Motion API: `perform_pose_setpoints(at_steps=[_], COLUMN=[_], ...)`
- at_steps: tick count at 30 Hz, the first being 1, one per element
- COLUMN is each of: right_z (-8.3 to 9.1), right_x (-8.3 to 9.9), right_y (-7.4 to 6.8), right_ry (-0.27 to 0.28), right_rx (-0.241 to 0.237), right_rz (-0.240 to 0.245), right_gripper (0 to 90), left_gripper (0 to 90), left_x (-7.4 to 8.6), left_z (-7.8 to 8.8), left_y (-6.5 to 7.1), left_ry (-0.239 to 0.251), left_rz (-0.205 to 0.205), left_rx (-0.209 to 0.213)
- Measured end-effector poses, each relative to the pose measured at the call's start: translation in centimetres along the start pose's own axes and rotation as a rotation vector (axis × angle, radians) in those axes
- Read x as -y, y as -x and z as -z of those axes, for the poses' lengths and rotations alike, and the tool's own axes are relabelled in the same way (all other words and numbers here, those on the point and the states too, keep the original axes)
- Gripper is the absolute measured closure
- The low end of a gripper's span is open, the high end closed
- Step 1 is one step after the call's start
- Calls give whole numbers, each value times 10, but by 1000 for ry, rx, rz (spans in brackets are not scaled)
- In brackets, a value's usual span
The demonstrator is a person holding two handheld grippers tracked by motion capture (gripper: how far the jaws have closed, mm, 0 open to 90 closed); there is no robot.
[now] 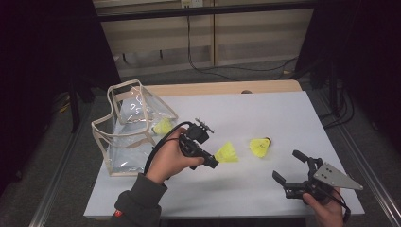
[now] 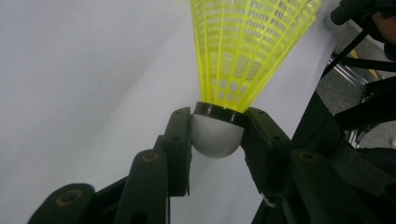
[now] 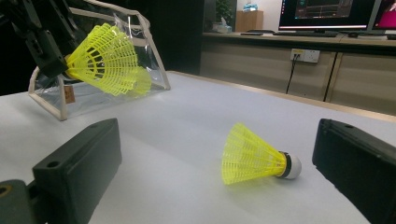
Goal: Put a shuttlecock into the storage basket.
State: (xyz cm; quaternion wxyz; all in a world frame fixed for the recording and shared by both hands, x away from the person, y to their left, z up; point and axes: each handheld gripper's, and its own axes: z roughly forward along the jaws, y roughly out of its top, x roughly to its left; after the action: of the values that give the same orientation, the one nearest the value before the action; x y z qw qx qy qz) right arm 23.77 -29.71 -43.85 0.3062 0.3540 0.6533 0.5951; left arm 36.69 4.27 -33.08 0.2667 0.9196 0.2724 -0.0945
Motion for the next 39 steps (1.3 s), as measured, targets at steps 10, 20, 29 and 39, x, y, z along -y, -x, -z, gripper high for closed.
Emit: perform_pose_setpoints(at_steps=[10, 20, 29, 39], right_z=[0, -1, 0, 0], right_x=[0, 1, 1, 1], right_y=[0, 1, 1, 1], right_ry=[-4, -5, -4, -5], right_rx=[-2, -2, -3, -3], right_rz=[-14, -19, -18, -15], right_gripper=[10, 10, 10, 10], left_gripper=[636, 636, 636, 636], left_x=[-1, -3, -7, -12], left_z=[15, 30, 41, 50], left_y=[-3, -6, -9, -13], left_ry=[-4, -4, -4, 3], left_rz=[18, 37, 59, 85], left_rx=[-30, -56, -62, -59])
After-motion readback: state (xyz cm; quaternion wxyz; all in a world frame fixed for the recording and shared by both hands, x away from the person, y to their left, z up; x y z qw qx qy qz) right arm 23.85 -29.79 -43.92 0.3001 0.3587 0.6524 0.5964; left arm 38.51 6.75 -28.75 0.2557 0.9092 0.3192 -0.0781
